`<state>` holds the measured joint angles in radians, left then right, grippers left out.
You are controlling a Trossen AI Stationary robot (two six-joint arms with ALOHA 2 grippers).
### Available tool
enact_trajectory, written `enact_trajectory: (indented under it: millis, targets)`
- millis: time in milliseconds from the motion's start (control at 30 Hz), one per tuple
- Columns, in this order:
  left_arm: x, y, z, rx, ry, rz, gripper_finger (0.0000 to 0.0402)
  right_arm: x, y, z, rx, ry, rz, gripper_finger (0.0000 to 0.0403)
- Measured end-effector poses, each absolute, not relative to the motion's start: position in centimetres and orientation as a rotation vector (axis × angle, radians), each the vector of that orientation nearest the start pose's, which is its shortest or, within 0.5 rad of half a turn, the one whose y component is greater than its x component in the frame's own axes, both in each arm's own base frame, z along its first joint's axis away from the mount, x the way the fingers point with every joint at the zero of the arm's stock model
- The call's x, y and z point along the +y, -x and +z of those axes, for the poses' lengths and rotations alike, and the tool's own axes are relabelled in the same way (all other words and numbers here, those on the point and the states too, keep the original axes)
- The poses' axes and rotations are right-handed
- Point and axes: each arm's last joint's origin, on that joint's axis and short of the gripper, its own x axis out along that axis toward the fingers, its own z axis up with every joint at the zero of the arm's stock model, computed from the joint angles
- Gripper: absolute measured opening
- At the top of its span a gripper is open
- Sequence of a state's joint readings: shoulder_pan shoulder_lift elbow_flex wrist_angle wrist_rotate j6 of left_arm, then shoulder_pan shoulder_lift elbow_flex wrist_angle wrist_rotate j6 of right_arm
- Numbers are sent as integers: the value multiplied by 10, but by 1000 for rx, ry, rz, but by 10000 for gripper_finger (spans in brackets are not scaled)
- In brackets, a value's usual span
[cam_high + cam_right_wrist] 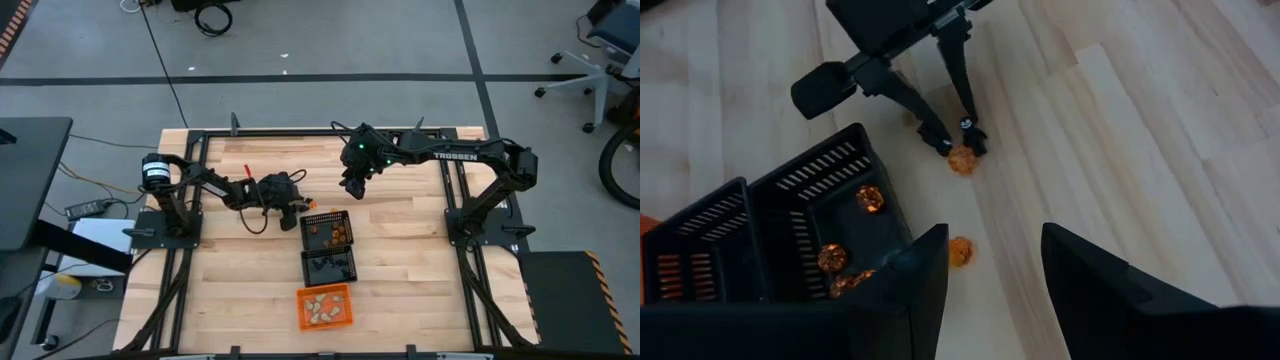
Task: Sort Halloween decoration
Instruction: Put the black skeleton toy into the bottom black bin
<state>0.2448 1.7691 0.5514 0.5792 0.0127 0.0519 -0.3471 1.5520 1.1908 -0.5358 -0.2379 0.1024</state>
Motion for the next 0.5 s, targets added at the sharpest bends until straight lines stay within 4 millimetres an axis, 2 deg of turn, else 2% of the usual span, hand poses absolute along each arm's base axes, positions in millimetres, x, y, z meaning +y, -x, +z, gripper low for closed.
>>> enact_trajectory:
  millis: [500]
  targets:
    - [68, -282, 95, 641, 79, 208, 9, -98, -310, 262, 855, -404, -141, 165]
